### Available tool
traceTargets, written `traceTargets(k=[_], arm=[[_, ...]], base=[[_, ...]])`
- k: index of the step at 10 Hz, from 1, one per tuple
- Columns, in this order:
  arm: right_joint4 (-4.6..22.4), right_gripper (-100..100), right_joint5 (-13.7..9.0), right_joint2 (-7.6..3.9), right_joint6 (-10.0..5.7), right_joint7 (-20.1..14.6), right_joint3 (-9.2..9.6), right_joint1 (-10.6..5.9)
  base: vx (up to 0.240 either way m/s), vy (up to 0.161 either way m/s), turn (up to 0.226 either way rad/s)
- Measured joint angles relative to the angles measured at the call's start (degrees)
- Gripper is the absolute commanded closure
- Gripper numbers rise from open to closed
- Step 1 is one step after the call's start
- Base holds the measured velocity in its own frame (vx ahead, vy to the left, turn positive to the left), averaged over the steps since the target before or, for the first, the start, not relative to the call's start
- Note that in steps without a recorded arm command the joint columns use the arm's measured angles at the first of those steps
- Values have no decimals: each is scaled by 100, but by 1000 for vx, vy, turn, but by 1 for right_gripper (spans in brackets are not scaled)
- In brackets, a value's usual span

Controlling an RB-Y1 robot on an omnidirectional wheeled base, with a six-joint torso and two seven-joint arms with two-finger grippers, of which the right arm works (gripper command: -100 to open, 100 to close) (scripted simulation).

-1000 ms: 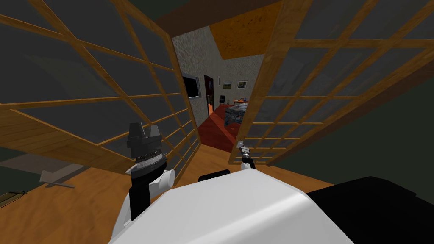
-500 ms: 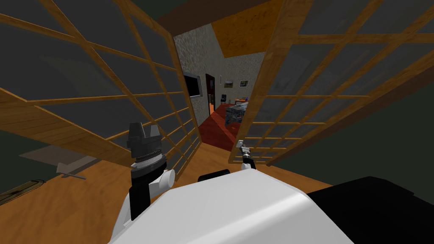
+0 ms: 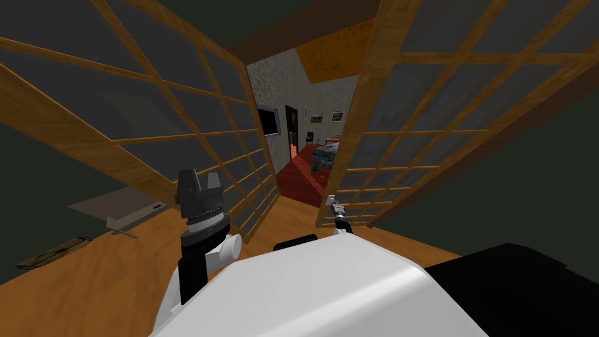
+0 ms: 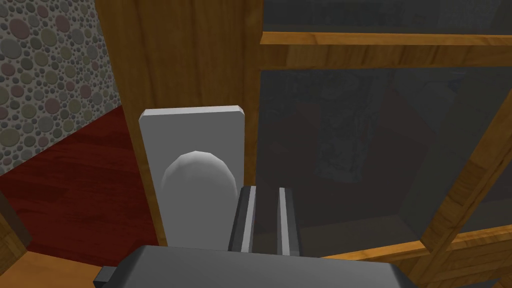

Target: Pull the door open

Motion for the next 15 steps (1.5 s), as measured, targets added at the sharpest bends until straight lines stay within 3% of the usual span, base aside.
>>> traceTargets(k=[1,5,7,9,11,12,13,15], arm=[[-165,-100,26,36,-33,20,48,115],[-108,-100,106,-42,-246,-175,245,142],[53,-100,157,-60,-443,-297,347,116],[-163,-100,151,-66,-350,-266,363,241],[-170,-100,160,-101,-413,-307,374,317],[-170,-100,107,-122,-334,-305,309,319],[-155,100,84,-152,-310,-305,263,335],[-167,100,103,-128,-331,-305,300,322]], base=[[-101,-39,22],[-96,-39,79],[-81,-17,30],[-60,-17,32],[9,-11,-67],[25,-6,-76],[-9,-18,38],[-7,9,22]])
